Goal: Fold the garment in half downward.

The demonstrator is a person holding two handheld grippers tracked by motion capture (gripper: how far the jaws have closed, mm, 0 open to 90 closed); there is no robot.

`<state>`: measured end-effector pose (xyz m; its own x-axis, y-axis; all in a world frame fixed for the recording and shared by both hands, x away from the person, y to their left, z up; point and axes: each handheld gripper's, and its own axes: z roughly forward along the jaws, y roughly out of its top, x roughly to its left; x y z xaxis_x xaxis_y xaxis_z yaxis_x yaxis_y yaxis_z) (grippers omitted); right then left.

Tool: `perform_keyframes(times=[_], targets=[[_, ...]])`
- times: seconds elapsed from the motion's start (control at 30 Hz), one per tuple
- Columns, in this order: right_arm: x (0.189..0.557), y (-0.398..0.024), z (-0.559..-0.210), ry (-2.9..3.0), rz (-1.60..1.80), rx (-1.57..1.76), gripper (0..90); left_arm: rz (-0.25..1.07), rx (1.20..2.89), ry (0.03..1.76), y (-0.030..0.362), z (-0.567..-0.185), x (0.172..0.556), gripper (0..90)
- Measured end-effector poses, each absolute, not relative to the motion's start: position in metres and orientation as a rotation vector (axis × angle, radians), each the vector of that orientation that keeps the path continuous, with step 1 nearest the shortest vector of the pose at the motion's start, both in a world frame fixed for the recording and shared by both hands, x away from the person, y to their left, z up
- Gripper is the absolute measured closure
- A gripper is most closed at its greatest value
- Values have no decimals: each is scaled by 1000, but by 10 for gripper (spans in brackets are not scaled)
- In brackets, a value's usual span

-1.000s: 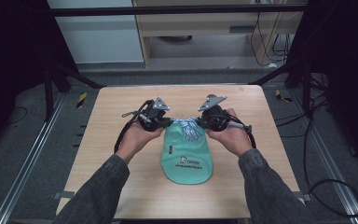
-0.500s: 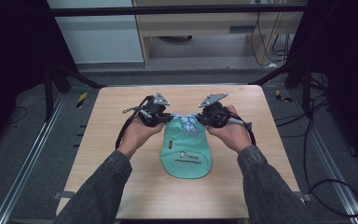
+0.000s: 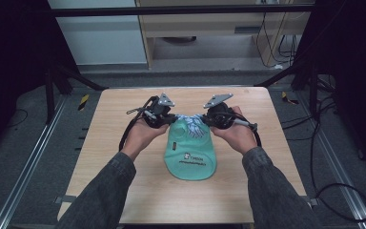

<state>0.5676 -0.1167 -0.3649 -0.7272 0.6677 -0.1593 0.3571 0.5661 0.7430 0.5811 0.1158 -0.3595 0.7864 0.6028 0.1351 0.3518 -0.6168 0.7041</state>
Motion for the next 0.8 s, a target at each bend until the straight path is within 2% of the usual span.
perform_keyframes(times=[0.8], targets=[[589, -120, -370, 2339, 966, 849, 841, 532, 2292, 701, 102, -363, 603, 853]])
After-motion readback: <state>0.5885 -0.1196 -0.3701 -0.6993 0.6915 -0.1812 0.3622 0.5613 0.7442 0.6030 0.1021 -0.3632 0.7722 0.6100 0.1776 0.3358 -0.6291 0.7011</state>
